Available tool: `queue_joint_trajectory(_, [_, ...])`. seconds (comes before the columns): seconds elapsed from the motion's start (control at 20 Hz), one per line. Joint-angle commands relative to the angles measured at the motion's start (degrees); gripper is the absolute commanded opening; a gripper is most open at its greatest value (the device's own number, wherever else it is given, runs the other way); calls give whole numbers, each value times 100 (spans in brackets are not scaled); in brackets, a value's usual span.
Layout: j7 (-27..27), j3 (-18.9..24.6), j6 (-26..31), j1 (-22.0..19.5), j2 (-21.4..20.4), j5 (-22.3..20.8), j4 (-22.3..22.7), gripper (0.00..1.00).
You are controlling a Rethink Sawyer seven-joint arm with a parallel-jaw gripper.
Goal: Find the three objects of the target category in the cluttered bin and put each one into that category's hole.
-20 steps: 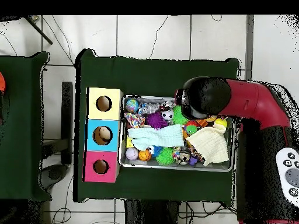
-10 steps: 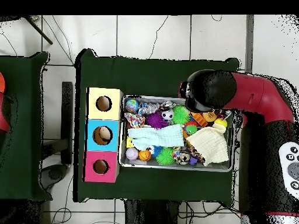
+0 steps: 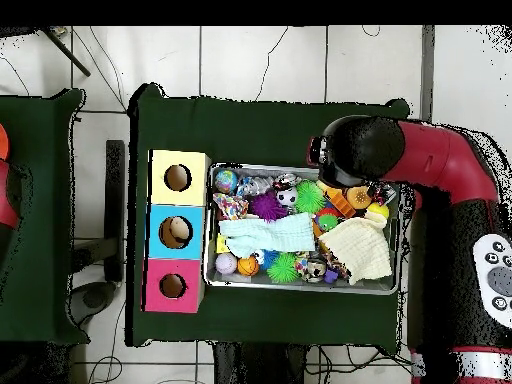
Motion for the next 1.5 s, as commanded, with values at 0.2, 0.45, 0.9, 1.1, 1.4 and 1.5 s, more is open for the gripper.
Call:
queue_joint_trajectory(0.2, [-378,-42,-23,-68,476,-323,-83,100])
queue_joint_trajectory(0.45, [-381,-45,-113,-74,561,-348,-128,100])
queue_joint_trajectory(0.9, [-404,-57,-287,-90,744,-430,-265,100])
queue_joint_trajectory(1.1, [-446,-67,-328,-91,815,-486,-388,100])
queue_joint_trajectory(1.4, [-490,-62,-370,-87,948,-515,-569,100])
queue_joint_trajectory(1.5, [-512,-52,-421,-100,1027,-526,-621,100])
